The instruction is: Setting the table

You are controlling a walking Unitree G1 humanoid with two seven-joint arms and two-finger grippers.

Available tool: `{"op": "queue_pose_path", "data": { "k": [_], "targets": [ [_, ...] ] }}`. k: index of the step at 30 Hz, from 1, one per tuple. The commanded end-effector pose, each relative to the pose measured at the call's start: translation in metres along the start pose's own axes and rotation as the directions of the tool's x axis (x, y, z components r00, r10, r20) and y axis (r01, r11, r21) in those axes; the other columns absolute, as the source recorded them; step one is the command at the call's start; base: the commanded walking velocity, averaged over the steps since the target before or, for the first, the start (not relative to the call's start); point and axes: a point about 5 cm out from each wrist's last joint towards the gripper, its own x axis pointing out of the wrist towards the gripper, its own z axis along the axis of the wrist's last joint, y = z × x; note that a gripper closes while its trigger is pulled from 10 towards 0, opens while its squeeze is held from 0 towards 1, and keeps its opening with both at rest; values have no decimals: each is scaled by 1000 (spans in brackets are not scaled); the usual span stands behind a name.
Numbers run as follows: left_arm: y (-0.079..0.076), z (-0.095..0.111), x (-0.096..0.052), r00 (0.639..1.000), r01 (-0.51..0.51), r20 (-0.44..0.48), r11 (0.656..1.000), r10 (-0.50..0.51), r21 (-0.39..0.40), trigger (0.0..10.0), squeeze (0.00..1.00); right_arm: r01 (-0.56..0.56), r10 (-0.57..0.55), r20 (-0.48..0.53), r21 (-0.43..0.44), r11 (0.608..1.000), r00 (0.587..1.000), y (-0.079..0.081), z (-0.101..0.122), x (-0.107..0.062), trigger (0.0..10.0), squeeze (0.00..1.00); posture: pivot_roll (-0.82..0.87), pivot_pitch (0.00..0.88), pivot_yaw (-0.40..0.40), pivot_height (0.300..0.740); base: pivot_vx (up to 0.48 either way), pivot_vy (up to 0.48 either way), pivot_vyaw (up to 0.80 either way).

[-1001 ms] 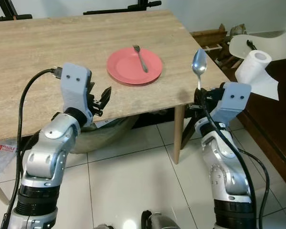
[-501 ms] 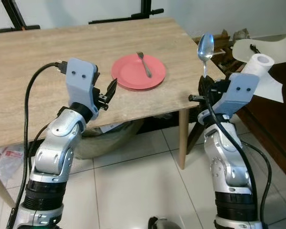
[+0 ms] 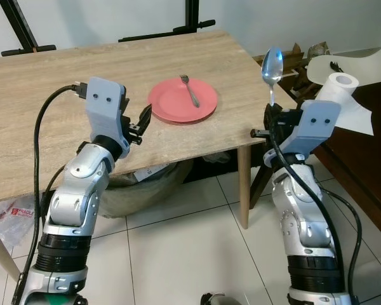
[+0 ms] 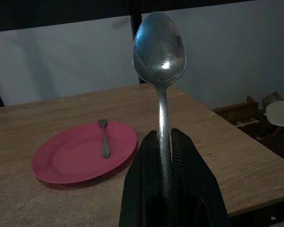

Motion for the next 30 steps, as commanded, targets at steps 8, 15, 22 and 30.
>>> {"op": "queue_pose_path", "data": {
  "k": [8, 15, 22, 30],
  "targets": [
    [1, -4, 0, 1000, -5, -2, 1000, 5, 10, 10000, 0, -5, 5, 4, -6, 1000, 1000, -1, -1, 1, 10000, 0, -112, 0, 66, 740, 0, 0, 0],
    [0, -4, -1, 1000, -1, 19, 1000, 1, 23, 10000, 0, -3, 3, -5, -23, 1000, 1000, -3, -3, 1, 10000, 0, -118, 0, 61, 740, 0, 0, 0],
    [-7, -1, -3, 999, 10, 52, 1000, -9, -11, 10000, 0, -18, 18, -6, -40, 999, 1000, -7, -1, 3, 10000, 0, -126, 0, 32, 740, 0, 0, 0],
    [-4, 5, 1, 996, 9, 86, 1000, -8, -8, 10000, 0, -8, 8, 8, -29, 1000, 1000, -5, 0, 5, 10000, 0, -127, 0, 47, 740, 0, 0, 0]
  ]
}}
